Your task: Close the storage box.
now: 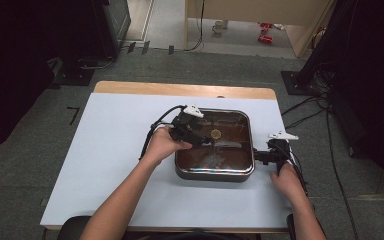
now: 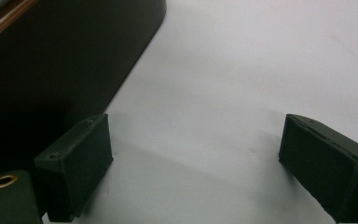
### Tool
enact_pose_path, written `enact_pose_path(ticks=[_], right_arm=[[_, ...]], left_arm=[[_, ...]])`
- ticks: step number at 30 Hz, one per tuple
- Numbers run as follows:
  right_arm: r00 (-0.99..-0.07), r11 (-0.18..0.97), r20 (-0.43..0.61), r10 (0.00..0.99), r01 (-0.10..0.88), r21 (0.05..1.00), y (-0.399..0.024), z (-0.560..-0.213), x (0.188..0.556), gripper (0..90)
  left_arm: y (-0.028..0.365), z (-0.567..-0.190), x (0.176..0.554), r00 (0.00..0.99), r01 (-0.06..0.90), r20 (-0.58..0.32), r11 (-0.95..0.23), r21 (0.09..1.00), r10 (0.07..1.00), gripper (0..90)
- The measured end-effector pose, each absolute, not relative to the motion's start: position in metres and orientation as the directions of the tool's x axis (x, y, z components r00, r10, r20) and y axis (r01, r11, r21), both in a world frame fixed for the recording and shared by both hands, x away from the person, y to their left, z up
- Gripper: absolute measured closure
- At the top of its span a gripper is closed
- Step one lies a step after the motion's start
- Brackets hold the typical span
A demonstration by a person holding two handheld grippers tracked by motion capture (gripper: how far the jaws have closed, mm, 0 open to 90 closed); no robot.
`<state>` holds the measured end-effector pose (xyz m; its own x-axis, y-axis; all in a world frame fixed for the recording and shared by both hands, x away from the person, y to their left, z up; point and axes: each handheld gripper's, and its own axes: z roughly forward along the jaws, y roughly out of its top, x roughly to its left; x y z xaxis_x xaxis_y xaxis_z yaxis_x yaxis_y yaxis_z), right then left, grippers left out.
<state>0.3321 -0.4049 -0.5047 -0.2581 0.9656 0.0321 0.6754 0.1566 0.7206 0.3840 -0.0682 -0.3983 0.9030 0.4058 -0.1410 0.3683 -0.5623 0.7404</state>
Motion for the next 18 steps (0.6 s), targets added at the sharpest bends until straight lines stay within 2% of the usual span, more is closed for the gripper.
enact_pose_path(ticks=[6, 18], right_arm=[[-0.259, 0.157, 0.032, 0.965, 0.676, 0.720, -0.405, -0.505, 0.332, 8.8], [-0.258, 0.157, 0.032, 0.966, 0.675, 0.721, -0.405, -0.505, 0.332, 8.8]], left_arm=[[-0.052, -0.393, 0.374, 0.895, 0.349, -0.089, -0.562, 0.750, 0.437, 36.9], [-0.004, -0.393, 0.361, 0.850, 0.425, -0.158, -0.479, 0.768, 0.502, 37.6]])
